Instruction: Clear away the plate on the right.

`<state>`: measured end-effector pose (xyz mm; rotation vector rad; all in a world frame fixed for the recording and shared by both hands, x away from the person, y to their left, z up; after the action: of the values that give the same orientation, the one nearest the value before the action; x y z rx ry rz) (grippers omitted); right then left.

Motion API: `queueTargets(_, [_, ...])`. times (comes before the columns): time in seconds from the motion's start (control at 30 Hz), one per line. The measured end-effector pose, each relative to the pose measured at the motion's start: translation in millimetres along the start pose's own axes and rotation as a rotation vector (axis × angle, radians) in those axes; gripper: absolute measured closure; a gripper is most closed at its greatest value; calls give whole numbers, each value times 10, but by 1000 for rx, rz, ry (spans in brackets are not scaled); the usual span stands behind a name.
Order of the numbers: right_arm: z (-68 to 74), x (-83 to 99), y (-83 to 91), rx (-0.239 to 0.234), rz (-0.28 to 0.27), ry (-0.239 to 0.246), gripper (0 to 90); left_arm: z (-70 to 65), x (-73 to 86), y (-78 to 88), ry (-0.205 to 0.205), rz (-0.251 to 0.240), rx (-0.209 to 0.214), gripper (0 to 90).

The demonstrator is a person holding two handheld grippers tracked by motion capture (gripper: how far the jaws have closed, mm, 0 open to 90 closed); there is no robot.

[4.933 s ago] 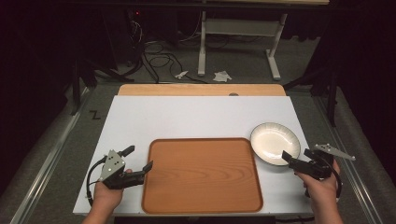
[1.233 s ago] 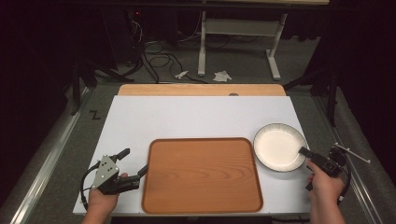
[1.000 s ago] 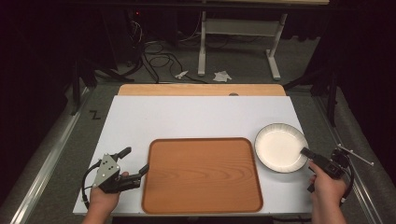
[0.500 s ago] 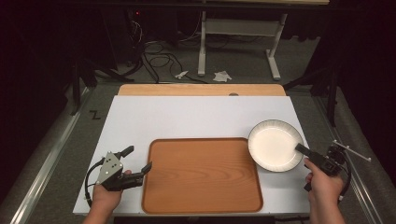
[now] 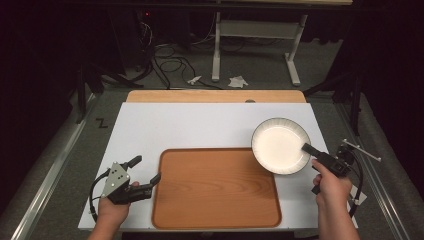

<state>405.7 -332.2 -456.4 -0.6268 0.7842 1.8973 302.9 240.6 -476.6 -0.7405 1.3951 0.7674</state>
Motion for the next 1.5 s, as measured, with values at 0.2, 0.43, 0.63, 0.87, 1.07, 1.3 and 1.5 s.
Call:
queueTargets(0.2, [122,97,-71,-36,18,30,856,9,-5,15,0,-3,-7,157])
queueTargets(0.43, [242,223,-43,-98,51,29,856,-13,-11,4,-5,-1,6,157])
queueTargets(0.63, [421,322,-47,-145,76,71,855,-18,-18,5,-6,-6,10,157])
queueTargets(0.87, [580,459,-132,-176,124,100,855,-8,-26,19,-7,-8,9,157])
queueTargets(1.07, [698,560,-181,-206,160,116,854,-7,-29,19,-3,-11,6,157])
queueTargets(1.3, [816,686,-249,-230,201,136,853,0,-31,24,-1,-14,4,157])
queueTargets(1.5, [904,799,-298,-239,236,165,853,3,-34,28,-2,-16,2,157])
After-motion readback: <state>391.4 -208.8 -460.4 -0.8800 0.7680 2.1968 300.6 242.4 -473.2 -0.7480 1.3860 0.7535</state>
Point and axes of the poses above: each handheld gripper's, and its own axes: y roughly backward along the jaws, x roughly out of its underside, z roughly to its left, the point moved 1 cm from there along -y, roughly forward along the jaws, and after that the axes turned 15 degrees about -z, right-handed, at the moved point
